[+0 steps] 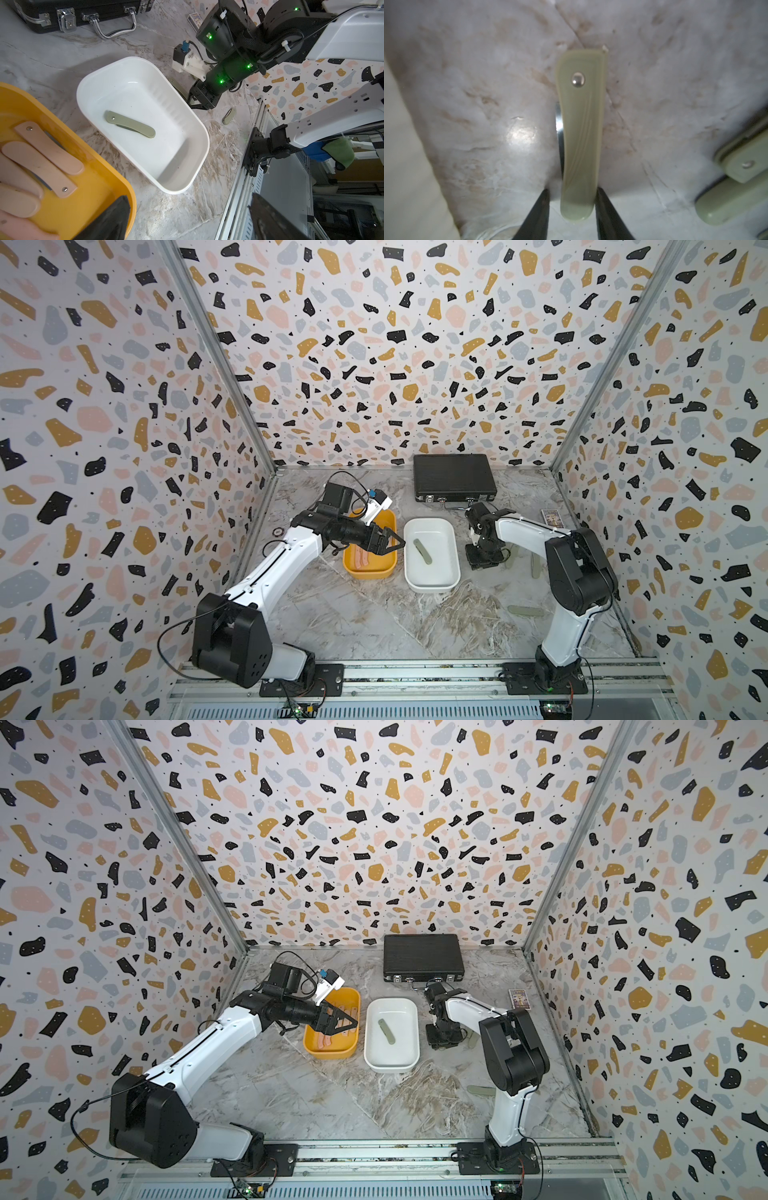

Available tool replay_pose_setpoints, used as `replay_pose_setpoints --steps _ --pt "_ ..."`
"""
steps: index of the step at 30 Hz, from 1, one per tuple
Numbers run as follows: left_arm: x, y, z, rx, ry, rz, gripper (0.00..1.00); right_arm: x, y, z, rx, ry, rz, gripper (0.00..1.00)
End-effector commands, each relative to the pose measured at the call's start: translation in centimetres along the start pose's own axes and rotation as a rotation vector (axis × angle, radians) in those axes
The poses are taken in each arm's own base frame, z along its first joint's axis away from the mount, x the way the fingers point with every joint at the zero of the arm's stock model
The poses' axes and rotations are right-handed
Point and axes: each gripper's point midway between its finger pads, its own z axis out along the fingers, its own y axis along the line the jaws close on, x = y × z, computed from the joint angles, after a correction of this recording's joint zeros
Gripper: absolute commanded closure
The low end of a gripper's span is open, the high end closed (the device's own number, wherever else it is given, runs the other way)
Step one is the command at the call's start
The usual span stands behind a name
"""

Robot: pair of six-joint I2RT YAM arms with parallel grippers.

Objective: Place the fruit knives into the storage box by color
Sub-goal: Move the fruit knife to the center of the board, then pick up the fruit knife from the center of the board.

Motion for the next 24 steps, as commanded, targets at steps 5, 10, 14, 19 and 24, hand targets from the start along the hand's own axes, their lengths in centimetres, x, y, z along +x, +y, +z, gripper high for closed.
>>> replay_pose_setpoints --steps 5,10,14,19,24 --pt "0.2 0.2 0.2 0.002 0.004 0.020 0.09 0.8 -1.2 1.9 0.083 0.064 -0.025 0.64" --pt "0.2 0.1 0.2 0.002 0.003 0.021 0.09 0.7 -1.4 1.9 0.090 0.062 -0.028 0.71" --pt "0.2 0.2 0.3 0.002 0.005 0.016 0.09 0.5 -1.3 1.3 0.088 0.052 -0.029 0.74" --pt "0.1 0.4 0.3 -0.004 0.008 0.006 0.10 -0.1 -1.1 -0.7 0.077 0.014 -0.029 0.75" --pt "0.0 0.7 0.3 -0.010 0.011 -0.003 0.11 -0.6 -0.7 -3.2 0.053 -0.024 -0.028 0.75"
